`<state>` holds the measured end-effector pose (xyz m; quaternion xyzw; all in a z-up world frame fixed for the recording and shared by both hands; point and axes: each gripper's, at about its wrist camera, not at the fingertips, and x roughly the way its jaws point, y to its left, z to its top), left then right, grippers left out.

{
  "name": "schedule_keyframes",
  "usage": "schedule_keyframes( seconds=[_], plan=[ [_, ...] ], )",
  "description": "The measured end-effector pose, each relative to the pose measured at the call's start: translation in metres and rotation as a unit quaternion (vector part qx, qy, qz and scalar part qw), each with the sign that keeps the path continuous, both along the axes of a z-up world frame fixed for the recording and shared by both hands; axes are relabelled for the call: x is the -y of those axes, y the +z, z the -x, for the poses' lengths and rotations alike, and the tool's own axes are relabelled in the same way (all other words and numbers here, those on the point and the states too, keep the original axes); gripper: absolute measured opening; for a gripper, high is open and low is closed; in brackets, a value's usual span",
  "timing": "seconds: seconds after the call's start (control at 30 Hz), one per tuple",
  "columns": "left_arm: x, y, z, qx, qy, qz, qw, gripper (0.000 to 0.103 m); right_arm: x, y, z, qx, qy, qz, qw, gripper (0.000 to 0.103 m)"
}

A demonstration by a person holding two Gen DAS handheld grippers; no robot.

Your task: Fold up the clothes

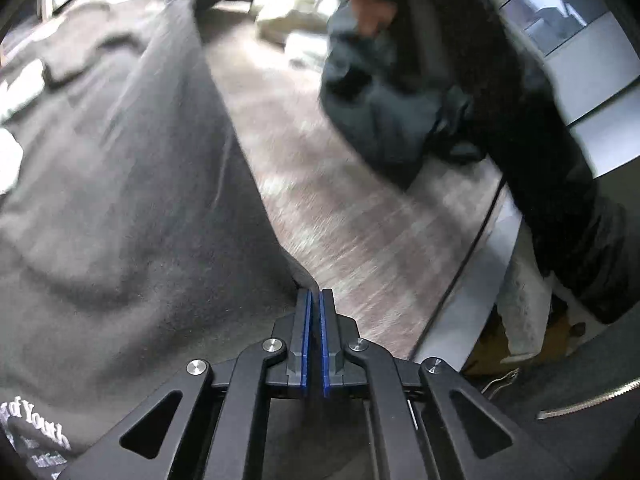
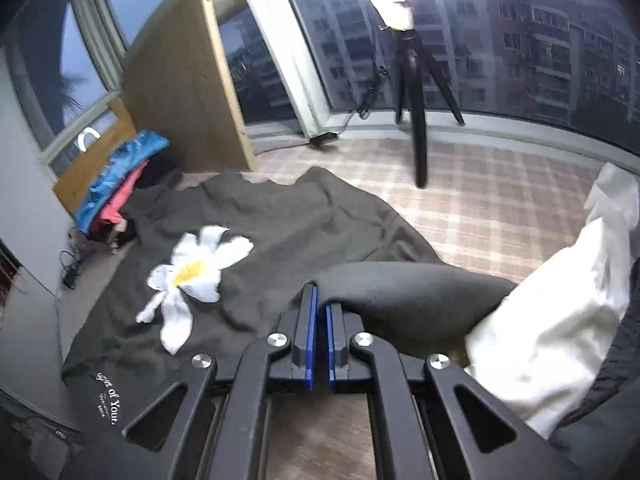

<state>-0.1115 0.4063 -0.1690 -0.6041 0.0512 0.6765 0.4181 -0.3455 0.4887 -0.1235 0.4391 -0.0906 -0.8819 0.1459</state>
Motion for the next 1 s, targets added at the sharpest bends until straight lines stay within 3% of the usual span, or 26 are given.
schedule_keyframes(
  seconds=[0.07, 0.1, 0.2, 0.3, 0.33, 0.43, 0.53, 0.6, 0.63, 0.67, 0.73, 0.8, 0.87, 1.0],
  plan=[
    [0.0, -0.002, 0.002, 0.017, 0.002, -0.014, 0.9998, 0.007, -0.007, -0.013, 0.011, 0.057, -0.013, -0.017, 0.998, 0.011],
    [0.0, -0.001, 0.002, 0.019, 0.0, -0.013, 0.9997, 0.008, -0.02, -0.013, 0.009, 0.059, -0.033, -0.006, 0.998, 0.011],
    [0.001, 0.005, -0.005, 0.009, -0.017, -0.01, 0.9998, 0.008, -0.067, -0.002, -0.009, 0.022, -0.074, 0.102, 0.992, 0.018],
    [0.001, 0.007, -0.012, 0.004, -0.033, -0.001, 0.9994, 0.008, -0.091, 0.005, -0.018, 0.001, -0.098, 0.11, 0.989, 0.019],
    [0.001, 0.008, -0.012, 0.004, -0.031, -0.002, 0.9995, 0.008, -0.088, 0.0, -0.016, 0.018, -0.089, 0.105, 0.99, 0.021],
    [0.001, 0.014, -0.01, 0.004, -0.025, -0.005, 0.9997, 0.008, -0.074, -0.017, -0.009, 0.066, -0.054, 0.1, 0.991, 0.042],
    [0.016, 0.027, -0.003, -0.009, 0.001, -0.005, 0.9999, 0.008, -0.047, -0.038, -0.001, 0.092, -0.016, 0.115, 0.989, 0.042],
    [0.029, 0.037, 0.005, -0.021, 0.024, 0.001, 0.9995, 0.008, -0.028, -0.048, 0.002, 0.096, 0.007, 0.112, 0.989, 0.038],
    [0.045, 0.044, 0.01, -0.029, 0.039, 0.008, 0.9988, 0.008, -0.018, -0.047, 0.002, 0.089, 0.012, 0.087, 0.992, 0.013],
    [0.062, 0.049, 0.013, -0.041, 0.053, 0.022, 0.9975, 0.008, -0.013, -0.044, 0.002, 0.082, 0.016, 0.062, 0.995, 0.005],
    [0.098, 0.058, 0.018, -0.066, 0.082, 0.05, 0.9932, 0.008, -0.01, -0.037, 0.001, 0.078, 0.01, 0.021, 0.997, 0.005],
    [0.145, 0.065, 0.034, -0.087, 0.122, 0.089, 0.9846, 0.012, -0.012, -0.03, 0.001, 0.085, -0.007, -0.012, 0.996, 0.013],
    [0.198, 0.07, 0.055, -0.106, 0.17, 0.133, 0.9705, 0.011, -0.019, -0.024, -0.005, 0.104, -0.018, -0.023, 0.994, 0.037],
    [0.277, 0.068, 0.122, -0.135, 0.225, 0.181, 0.9478, 0.02, -0.013, -0.008, -0.031, 0.09, -0.028, -0.034, 0.995, 0.039]
  ],
)
